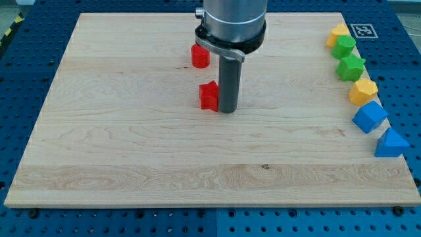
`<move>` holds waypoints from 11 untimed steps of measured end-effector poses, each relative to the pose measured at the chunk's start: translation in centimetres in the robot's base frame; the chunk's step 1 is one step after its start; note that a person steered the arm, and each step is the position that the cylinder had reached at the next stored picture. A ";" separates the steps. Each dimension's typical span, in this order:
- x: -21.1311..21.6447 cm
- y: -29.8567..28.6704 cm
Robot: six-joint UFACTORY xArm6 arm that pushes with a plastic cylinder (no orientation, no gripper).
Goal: Move the red star to the bottom right side of the red circle
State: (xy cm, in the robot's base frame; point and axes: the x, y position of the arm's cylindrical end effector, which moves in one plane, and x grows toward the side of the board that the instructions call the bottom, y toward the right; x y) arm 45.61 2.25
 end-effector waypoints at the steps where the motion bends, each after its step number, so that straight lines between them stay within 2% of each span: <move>1: 1.8 0.0; 2: 3.3 -1.0; 4: 3.1 -2.6; 6: 0.4 -4.4; 10: -2.2 -4.7; 11: 0.1 -4.4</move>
